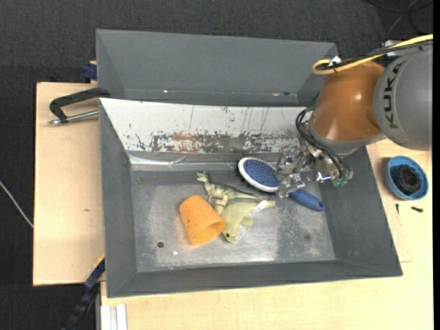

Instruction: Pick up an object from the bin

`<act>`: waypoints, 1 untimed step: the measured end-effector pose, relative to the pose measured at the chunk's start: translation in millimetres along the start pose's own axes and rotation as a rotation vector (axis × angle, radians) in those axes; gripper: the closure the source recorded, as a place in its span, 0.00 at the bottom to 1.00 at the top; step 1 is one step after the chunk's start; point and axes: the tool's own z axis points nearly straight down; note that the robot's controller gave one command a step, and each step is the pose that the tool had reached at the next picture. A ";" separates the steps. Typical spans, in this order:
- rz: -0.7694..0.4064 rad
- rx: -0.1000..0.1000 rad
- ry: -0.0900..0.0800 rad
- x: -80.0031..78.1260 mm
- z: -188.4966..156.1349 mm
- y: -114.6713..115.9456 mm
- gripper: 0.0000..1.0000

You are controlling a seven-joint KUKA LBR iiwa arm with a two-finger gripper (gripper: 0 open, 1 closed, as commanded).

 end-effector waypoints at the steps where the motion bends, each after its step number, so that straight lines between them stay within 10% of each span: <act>1: -0.268 -0.010 0.021 30.7 -180.7 -27.0 1.00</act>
Offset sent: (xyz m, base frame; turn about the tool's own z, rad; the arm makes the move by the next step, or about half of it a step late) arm 0.0000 0.0000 0.0000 0.0000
